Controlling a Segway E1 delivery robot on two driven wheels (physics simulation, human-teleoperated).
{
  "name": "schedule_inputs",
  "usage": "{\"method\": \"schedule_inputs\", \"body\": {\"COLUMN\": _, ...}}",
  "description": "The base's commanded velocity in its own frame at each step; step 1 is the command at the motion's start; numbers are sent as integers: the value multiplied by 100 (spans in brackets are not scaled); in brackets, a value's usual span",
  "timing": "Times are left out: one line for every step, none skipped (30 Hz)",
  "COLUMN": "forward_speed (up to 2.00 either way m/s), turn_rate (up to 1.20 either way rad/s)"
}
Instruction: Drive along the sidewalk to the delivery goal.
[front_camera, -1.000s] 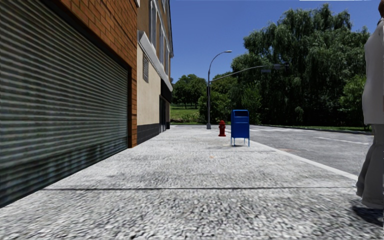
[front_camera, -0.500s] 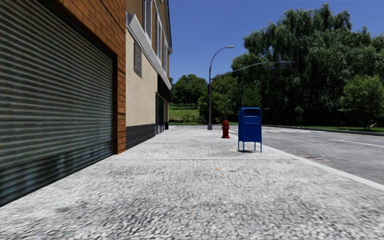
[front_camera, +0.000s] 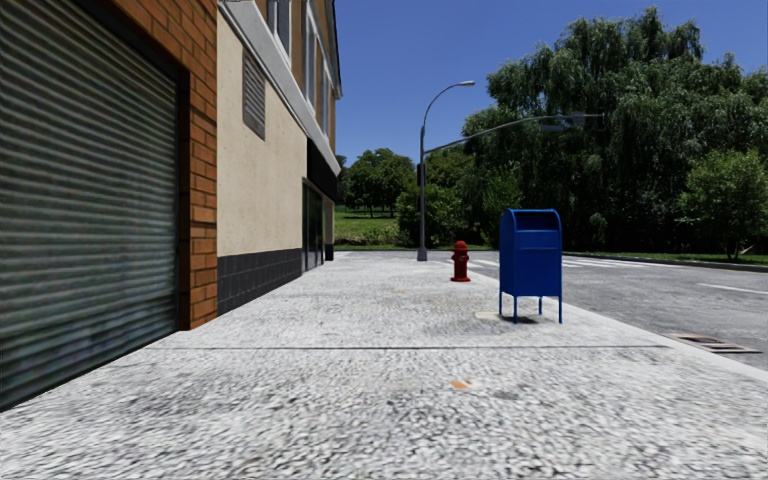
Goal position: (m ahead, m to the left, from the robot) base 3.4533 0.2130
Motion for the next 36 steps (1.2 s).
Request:
{"method": "schedule_inputs", "body": {"forward_speed": 200, "turn_rate": 0}}
{"method": "schedule_inputs", "body": {"forward_speed": 200, "turn_rate": 0}}
{"method": "schedule_inputs", "body": {"forward_speed": 200, "turn_rate": 0}}
{"method": "schedule_inputs", "body": {"forward_speed": 200, "turn_rate": 0}}
{"method": "schedule_inputs", "body": {"forward_speed": 200, "turn_rate": 0}}
{"method": "schedule_inputs", "body": {"forward_speed": 200, "turn_rate": 0}}
{"method": "schedule_inputs", "body": {"forward_speed": 200, "turn_rate": 0}}
{"method": "schedule_inputs", "body": {"forward_speed": 200, "turn_rate": 0}}
{"method": "schedule_inputs", "body": {"forward_speed": 200, "turn_rate": 0}}
{"method": "schedule_inputs", "body": {"forward_speed": 200, "turn_rate": 0}}
{"method": "schedule_inputs", "body": {"forward_speed": 200, "turn_rate": 0}}
{"method": "schedule_inputs", "body": {"forward_speed": 200, "turn_rate": 0}}
{"method": "schedule_inputs", "body": {"forward_speed": 200, "turn_rate": 0}}
{"method": "schedule_inputs", "body": {"forward_speed": 200, "turn_rate": 0}}
{"method": "schedule_inputs", "body": {"forward_speed": 200, "turn_rate": 0}}
{"method": "schedule_inputs", "body": {"forward_speed": 200, "turn_rate": 0}}
{"method": "schedule_inputs", "body": {"forward_speed": 200, "turn_rate": 0}}
{"method": "schedule_inputs", "body": {"forward_speed": 200, "turn_rate": 0}}
{"method": "schedule_inputs", "body": {"forward_speed": 200, "turn_rate": 0}}
{"method": "schedule_inputs", "body": {"forward_speed": 200, "turn_rate": 0}}
{"method": "schedule_inputs", "body": {"forward_speed": 200, "turn_rate": 0}}
{"method": "schedule_inputs", "body": {"forward_speed": 200, "turn_rate": 0}}
{"method": "schedule_inputs", "body": {"forward_speed": 200, "turn_rate": 0}}
{"method": "schedule_inputs", "body": {"forward_speed": 200, "turn_rate": 0}}
{"method": "schedule_inputs", "body": {"forward_speed": 200, "turn_rate": 0}}
{"method": "schedule_inputs", "body": {"forward_speed": 200, "turn_rate": 0}}
{"method": "schedule_inputs", "body": {"forward_speed": 200, "turn_rate": 0}}
{"method": "schedule_inputs", "body": {"forward_speed": 200, "turn_rate": 0}}
{"method": "schedule_inputs", "body": {"forward_speed": 200, "turn_rate": 0}}
{"method": "schedule_inputs", "body": {"forward_speed": 200, "turn_rate": 0}}
{"method": "schedule_inputs", "body": {"forward_speed": 200, "turn_rate": 0}}
{"method": "schedule_inputs", "body": {"forward_speed": 200, "turn_rate": 0}}
{"method": "schedule_inputs", "body": {"forward_speed": 200, "turn_rate": 0}}
{"method": "schedule_inputs", "body": {"forward_speed": 200, "turn_rate": 0}}
{"method": "schedule_inputs", "body": {"forward_speed": 200, "turn_rate": 0}}
{"method": "schedule_inputs", "body": {"forward_speed": 200, "turn_rate": 0}}
